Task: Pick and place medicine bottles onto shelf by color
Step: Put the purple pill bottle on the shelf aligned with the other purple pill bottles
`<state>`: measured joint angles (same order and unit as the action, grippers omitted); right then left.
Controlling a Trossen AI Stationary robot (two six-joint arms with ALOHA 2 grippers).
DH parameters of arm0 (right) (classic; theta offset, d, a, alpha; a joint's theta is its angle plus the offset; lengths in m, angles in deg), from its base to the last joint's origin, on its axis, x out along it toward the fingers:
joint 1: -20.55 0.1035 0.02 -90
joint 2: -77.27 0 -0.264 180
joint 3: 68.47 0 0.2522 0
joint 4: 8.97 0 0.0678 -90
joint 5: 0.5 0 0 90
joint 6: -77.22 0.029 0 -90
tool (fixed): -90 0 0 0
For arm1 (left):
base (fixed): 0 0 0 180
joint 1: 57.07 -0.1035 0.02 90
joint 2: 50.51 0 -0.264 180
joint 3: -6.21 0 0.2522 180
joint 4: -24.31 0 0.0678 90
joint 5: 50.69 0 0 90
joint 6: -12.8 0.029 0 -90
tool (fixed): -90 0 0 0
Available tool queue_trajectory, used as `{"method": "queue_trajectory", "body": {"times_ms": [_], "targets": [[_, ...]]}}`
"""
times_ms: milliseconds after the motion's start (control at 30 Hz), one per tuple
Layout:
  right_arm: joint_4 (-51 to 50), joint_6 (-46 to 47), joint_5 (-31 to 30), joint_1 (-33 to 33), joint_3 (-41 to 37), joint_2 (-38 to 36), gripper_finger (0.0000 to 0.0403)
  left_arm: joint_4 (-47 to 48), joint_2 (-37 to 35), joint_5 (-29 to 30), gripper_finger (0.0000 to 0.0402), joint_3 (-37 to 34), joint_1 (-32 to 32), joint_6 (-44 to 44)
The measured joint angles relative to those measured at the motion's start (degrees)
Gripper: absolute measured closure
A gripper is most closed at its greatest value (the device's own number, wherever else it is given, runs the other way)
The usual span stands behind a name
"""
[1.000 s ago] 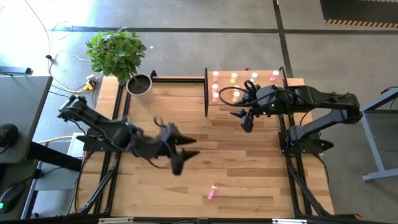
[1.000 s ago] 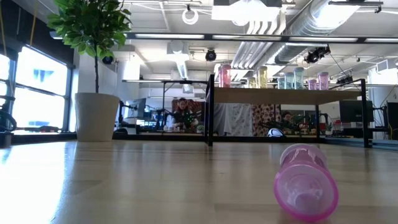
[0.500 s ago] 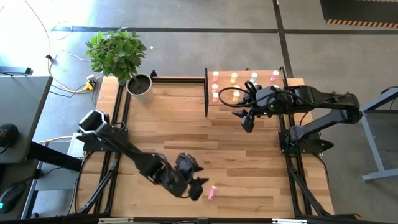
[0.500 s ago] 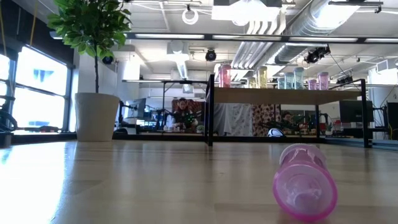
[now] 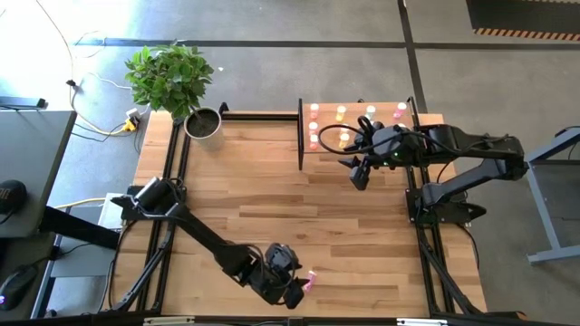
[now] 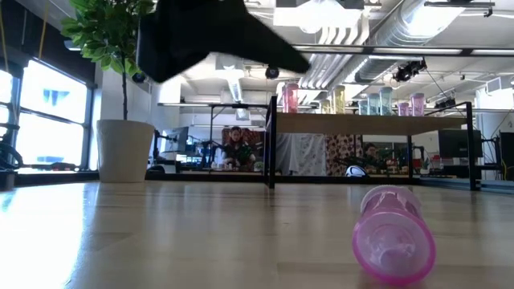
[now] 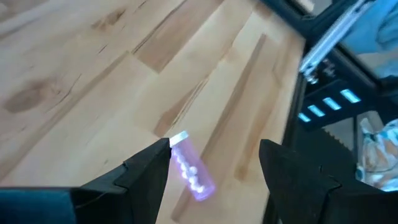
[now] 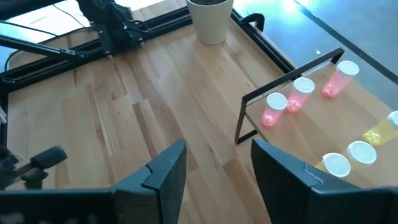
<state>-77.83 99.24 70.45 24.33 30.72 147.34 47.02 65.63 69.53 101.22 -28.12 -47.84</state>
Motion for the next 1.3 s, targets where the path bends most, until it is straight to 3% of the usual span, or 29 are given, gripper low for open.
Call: {"method": "queue_trajectory", "body": {"times_ms": [567, 1300], "targets": [[-0.16, 0.02, -0.50, 0.01, 0.00, 0.04, 0.0231, -7.21, 9.03, -1.44, 0.0165, -0.02, -0.48, -0.31], [-0.40, 0.65, -2.49, 0.01, 0.00, 0.06, 0.0231, -10.80, 13.01, -4.36, 0.0165, 0.19, -0.76, 1.01]]}}
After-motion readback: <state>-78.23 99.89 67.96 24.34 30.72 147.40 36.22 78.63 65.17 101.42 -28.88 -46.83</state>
